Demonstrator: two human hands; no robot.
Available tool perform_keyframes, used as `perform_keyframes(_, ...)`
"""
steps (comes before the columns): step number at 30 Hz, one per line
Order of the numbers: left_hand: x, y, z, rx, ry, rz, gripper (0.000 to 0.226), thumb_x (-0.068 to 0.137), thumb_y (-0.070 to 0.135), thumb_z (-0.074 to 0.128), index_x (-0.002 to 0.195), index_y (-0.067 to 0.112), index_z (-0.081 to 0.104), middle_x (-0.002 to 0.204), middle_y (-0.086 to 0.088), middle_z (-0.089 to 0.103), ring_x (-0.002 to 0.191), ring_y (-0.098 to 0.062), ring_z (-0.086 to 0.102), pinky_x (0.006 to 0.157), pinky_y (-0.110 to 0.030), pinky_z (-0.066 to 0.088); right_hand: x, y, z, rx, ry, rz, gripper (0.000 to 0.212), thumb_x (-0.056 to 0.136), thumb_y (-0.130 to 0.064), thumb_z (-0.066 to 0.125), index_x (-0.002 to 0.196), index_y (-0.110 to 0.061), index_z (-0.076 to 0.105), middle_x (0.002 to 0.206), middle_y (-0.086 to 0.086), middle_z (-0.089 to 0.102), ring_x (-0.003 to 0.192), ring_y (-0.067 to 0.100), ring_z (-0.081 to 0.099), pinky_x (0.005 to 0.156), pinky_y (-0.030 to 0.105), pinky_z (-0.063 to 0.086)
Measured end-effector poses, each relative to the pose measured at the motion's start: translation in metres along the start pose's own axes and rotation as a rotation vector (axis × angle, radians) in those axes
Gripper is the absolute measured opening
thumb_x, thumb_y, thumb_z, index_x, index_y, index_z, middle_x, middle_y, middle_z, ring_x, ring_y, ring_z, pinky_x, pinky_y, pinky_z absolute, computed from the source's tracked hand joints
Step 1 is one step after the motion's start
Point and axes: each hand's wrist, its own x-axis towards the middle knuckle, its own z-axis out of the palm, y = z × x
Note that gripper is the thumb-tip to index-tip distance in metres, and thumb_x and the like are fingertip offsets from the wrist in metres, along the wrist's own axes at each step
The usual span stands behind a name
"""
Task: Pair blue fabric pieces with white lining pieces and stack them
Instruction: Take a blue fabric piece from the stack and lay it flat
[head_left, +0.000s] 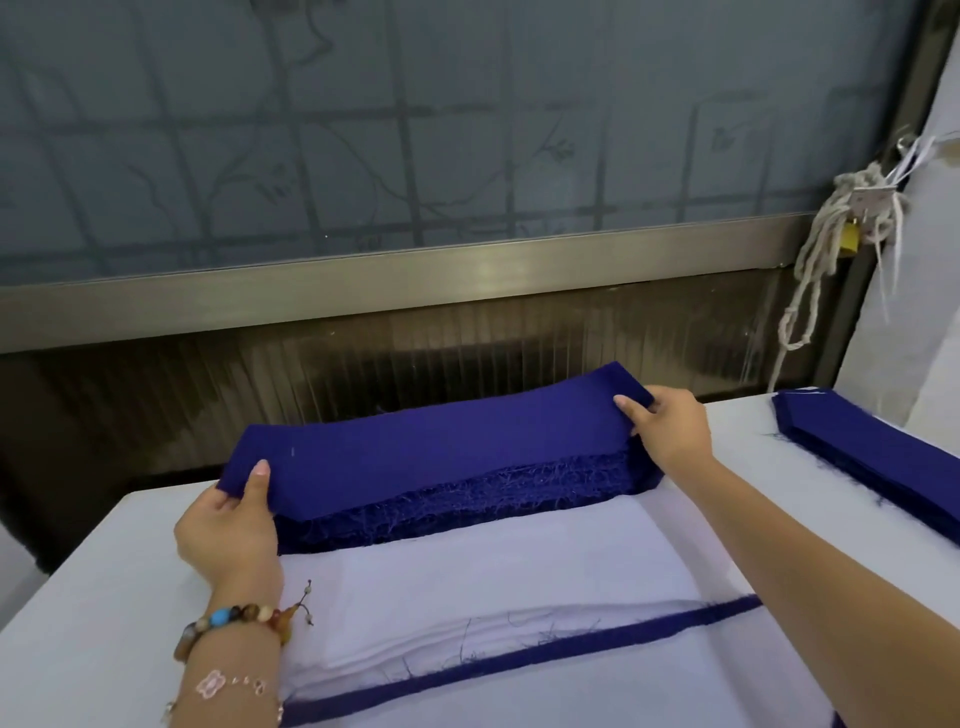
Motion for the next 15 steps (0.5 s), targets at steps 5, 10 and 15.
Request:
perform_keyframes(5, -0.003, 0.024, -0.019, 0.006, 0.019, 0.077, 0.017, 0.09, 0.026, 0.067, 0.096, 0.01, 0.066, 0.07, 0.005, 0.059, 0.072, -0.019, 0.058, 0.063, -0.027, 0.044, -0.018, -0.015, -0.025, 0.122, -0.03, -0.032, 0.006, 0.092, -0.022, 0.063, 0.087, -0.025, 0.062, 0.069, -0.007, 0.065, 0.062, 0.013, 0.062, 0.058, 0.026, 0.049)
perform_keyframes(10, -0.015, 0.048, -0.056, 0.151, -0.235, 0.104, 0.018, 0.089, 0.026, 0.068, 0.081, 0.011, 0.062, 0.074, -0.006, 0.067, 0.072, -0.021, 0.064, 0.068, -0.038, 0.05, -0.051, -0.015, -0.072, 0.247, -0.082, 0.089, 0.005, 0.092, -0.019, 0.064, 0.097, -0.019, 0.063, 0.066, -0.001, 0.065, 0.057, 0.013, 0.057, 0.056, 0.025, 0.047)
perform_keyframes(15, -0.042, 0.063, -0.111, 0.335, -0.386, 0.142, 0.017, 0.089, 0.03, 0.067, 0.087, 0.014, 0.063, 0.075, -0.006, 0.069, 0.07, -0.022, 0.064, 0.055, -0.031, 0.046, -0.11, -0.002, -0.111, 0.193, -0.172, 0.154, 0.006, 0.091, -0.022, 0.066, 0.087, -0.018, 0.065, 0.052, -0.001, 0.059, 0.052, 0.01, 0.053, 0.056, 0.022, 0.044)
